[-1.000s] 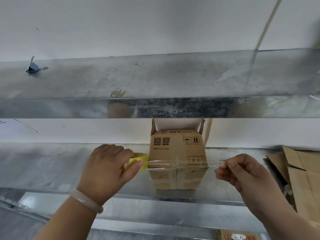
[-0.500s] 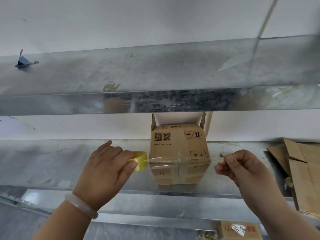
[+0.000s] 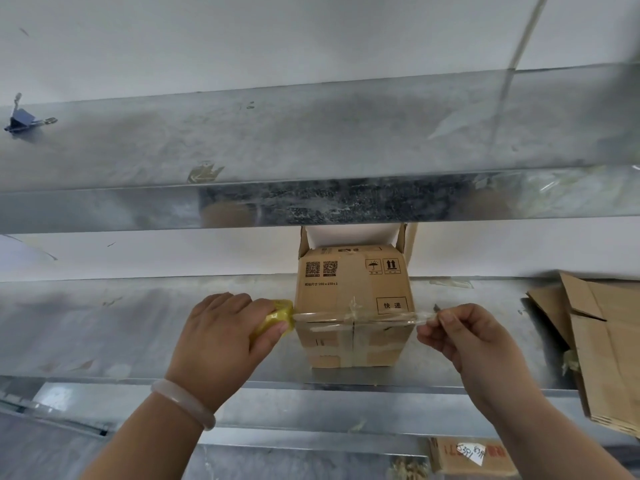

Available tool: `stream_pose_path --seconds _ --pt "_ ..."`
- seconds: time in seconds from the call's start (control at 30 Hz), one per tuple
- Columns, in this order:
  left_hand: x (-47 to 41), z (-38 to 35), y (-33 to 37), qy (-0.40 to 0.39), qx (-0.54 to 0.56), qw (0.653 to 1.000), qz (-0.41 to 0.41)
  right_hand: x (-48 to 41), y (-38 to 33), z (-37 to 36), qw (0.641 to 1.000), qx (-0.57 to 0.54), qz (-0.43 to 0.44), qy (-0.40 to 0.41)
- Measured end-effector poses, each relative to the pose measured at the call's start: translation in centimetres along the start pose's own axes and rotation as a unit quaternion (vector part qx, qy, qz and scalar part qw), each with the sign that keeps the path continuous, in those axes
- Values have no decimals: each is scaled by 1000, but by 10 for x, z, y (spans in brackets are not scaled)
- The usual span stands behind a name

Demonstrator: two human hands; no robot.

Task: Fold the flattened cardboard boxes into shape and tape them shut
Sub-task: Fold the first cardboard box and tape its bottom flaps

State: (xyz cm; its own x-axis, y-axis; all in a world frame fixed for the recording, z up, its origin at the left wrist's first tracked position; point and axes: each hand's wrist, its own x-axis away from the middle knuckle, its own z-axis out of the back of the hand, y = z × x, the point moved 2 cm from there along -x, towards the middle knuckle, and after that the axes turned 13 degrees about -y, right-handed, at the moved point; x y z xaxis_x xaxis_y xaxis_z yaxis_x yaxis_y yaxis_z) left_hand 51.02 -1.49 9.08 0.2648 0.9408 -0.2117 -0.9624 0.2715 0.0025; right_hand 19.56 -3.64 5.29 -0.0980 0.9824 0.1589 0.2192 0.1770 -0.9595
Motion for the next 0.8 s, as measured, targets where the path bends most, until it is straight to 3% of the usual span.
stream_pose_path --seconds 0.4,0.63,0.73,0.8 --pt "-10 -14 1 -6 -9 1000 -1 -6 29 -20 987 -142 -73 17" --pt "-8 -13 5 -3 -29 1000 13 -7 32 -27 951 -263 -162 17" --pt "-8 -12 5 2 -32 999 14 -8 29 -21 967 -178 -182 2" --pt "-9 -11 4 4 -34 999 20 -5 22 -14 990 51 -127 41"
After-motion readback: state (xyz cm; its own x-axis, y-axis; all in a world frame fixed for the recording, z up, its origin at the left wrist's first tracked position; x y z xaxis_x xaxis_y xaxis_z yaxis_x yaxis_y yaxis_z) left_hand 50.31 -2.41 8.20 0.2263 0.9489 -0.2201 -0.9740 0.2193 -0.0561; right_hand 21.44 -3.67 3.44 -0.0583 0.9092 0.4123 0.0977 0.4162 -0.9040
